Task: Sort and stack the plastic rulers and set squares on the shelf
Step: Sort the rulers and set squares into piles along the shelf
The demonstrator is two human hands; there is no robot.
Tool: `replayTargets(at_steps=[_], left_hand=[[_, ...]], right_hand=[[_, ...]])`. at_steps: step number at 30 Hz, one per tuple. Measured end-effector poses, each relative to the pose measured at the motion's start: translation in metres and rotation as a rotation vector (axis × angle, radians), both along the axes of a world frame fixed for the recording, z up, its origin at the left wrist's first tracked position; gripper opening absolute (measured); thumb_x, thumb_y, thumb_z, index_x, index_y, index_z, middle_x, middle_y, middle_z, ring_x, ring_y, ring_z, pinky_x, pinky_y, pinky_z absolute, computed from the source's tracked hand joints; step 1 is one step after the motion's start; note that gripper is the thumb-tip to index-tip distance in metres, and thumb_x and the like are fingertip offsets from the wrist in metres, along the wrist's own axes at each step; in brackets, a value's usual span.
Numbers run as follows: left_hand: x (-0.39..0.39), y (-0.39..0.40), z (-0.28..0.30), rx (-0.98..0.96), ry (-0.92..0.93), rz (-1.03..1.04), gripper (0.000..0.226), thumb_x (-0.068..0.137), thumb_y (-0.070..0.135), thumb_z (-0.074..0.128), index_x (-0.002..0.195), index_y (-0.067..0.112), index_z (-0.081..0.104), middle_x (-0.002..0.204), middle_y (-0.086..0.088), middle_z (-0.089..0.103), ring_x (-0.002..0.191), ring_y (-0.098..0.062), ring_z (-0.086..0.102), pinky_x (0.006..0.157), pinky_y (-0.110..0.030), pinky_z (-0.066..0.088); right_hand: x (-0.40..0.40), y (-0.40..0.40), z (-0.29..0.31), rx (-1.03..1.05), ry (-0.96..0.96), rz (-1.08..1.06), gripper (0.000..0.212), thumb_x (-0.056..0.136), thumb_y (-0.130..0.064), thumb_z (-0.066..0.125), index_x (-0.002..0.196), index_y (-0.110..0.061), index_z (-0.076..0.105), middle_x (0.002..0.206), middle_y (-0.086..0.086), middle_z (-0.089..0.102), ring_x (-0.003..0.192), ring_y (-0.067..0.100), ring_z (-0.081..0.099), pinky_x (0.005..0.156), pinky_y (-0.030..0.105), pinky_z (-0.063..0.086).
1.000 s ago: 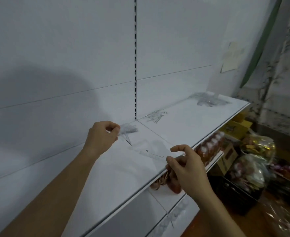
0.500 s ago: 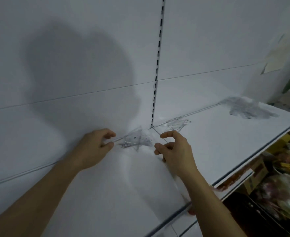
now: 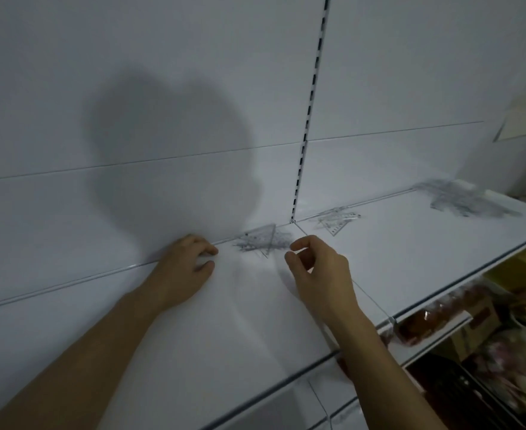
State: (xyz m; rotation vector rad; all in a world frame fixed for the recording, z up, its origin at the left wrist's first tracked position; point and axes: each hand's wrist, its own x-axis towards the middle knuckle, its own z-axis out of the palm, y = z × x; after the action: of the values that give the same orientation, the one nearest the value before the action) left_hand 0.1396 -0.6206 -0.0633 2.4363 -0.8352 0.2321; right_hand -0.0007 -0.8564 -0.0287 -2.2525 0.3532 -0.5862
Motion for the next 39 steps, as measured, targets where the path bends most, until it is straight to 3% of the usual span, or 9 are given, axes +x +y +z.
replayTargets(at_steps=[2, 5, 7, 10, 15, 22, 27, 33, 39], left_hand=[[-0.001, -0.001, 0.001, 0.046, 0.007, -0.007, 0.021, 0.089, 0.013, 0.068, 0.110, 0.012, 0.069, 0.112, -0.003, 0.060, 0.105, -0.022, 0.059, 0.093, -0.019, 0.036], [-0.017, -0.001, 0.006, 0.196, 0.074, -0.007, 0.038, 0.100, 0.022, 0.054, 0.136, 0.010, 0.055, 0.140, -0.008, 0.050, 0.130, -0.028, 0.046, 0.112, -0.033, 0.033], [-0.038, 0.003, 0.010, 0.342, 0.131, -0.010, 0.050, 0.106, 0.029, 0.037, 0.153, 0.013, 0.032, 0.162, -0.004, 0.027, 0.147, -0.023, 0.025, 0.121, -0.032, 0.018], [-0.080, 0.018, 0.016, 0.462, 0.183, -0.015, 0.059, 0.107, 0.040, 0.023, 0.159, 0.018, 0.008, 0.167, 0.003, 0.002, 0.153, -0.014, 0.004, 0.124, -0.033, 0.005], [-0.154, 0.090, 0.036, 0.431, 0.137, 0.141, 0.070, 0.103, 0.053, 0.030, 0.159, 0.018, 0.007, 0.167, 0.002, 0.006, 0.153, -0.015, 0.006, 0.124, -0.038, 0.008], [-0.208, 0.272, 0.048, 0.387, 0.170, 0.503, 0.077, 0.098, 0.062, 0.022, 0.159, 0.017, 0.010, 0.167, -0.001, 0.006, 0.153, -0.016, 0.005, 0.124, -0.044, 0.013], [-0.226, 0.380, 0.042, 0.371, 0.180, 0.639, 0.086, 0.092, 0.072, 0.015, 0.159, 0.019, 0.012, 0.167, 0.000, 0.005, 0.153, -0.016, 0.004, 0.123, -0.047, 0.013], [-0.218, 0.508, 0.043, 0.296, 0.176, 0.690, 0.091, 0.086, 0.078, 0.019, 0.157, 0.022, 0.021, 0.165, 0.001, 0.017, 0.151, -0.015, 0.014, 0.123, -0.045, 0.019], [-0.188, 0.610, 0.040, 0.201, 0.181, 0.769, 0.068, 0.097, 0.056, 0.045, 0.152, 0.018, 0.033, 0.154, -0.002, 0.038, 0.139, -0.024, 0.035, 0.113, -0.048, 0.033]], right_hand=[[-0.022, 0.002, -0.002, -0.098, 0.053, 0.033, 0.022, 0.097, -0.037, 0.060, 0.116, -0.027, 0.064, 0.101, -0.014, 0.068, 0.096, 0.005, 0.062, 0.085, 0.023, 0.049], [-0.054, 0.005, 0.001, -0.234, 0.204, 0.109, 0.045, 0.100, -0.046, 0.052, 0.140, -0.026, 0.051, 0.141, -0.009, 0.055, 0.132, 0.012, 0.045, 0.108, 0.026, 0.034], [-0.073, 0.010, 0.004, -0.313, 0.261, 0.147, 0.055, 0.100, -0.050, 0.047, 0.148, -0.023, 0.041, 0.152, -0.005, 0.044, 0.142, 0.015, 0.034, 0.116, 0.031, 0.028], [-0.097, 0.029, 0.009, -0.377, 0.348, 0.203, 0.062, 0.102, -0.052, 0.041, 0.154, -0.020, 0.031, 0.160, -0.002, 0.033, 0.150, 0.020, 0.021, 0.122, 0.040, 0.023], [-0.102, 0.101, 0.015, -0.441, 0.364, 0.329, 0.067, 0.102, -0.054, 0.036, 0.157, -0.017, 0.023, 0.164, -0.001, 0.024, 0.154, 0.022, 0.010, 0.123, 0.048, 0.018], [-0.084, 0.261, 0.017, -0.489, 0.393, 0.660, 0.073, 0.102, -0.058, 0.031, 0.161, -0.022, 0.006, 0.169, -0.006, 0.002, 0.155, 0.016, -0.007, 0.126, 0.049, 0.003], [-0.067, 0.358, 0.016, -0.541, 0.407, 0.762, 0.072, 0.101, -0.059, 0.031, 0.159, -0.025, 0.005, 0.168, -0.005, 0.002, 0.155, 0.020, -0.003, 0.125, 0.052, 0.007], [-0.038, 0.487, 0.028, -0.527, 0.326, 0.827, 0.069, 0.100, -0.060, 0.035, 0.157, -0.028, 0.014, 0.167, -0.004, 0.012, 0.154, 0.021, 0.008, 0.122, 0.055, 0.016], [-0.014, 0.586, 0.028, -0.557, 0.311, 0.857, 0.070, 0.099, -0.061, 0.039, 0.157, -0.029, 0.017, 0.163, -0.004, 0.021, 0.150, 0.022, 0.019, 0.120, 0.049, 0.024]])
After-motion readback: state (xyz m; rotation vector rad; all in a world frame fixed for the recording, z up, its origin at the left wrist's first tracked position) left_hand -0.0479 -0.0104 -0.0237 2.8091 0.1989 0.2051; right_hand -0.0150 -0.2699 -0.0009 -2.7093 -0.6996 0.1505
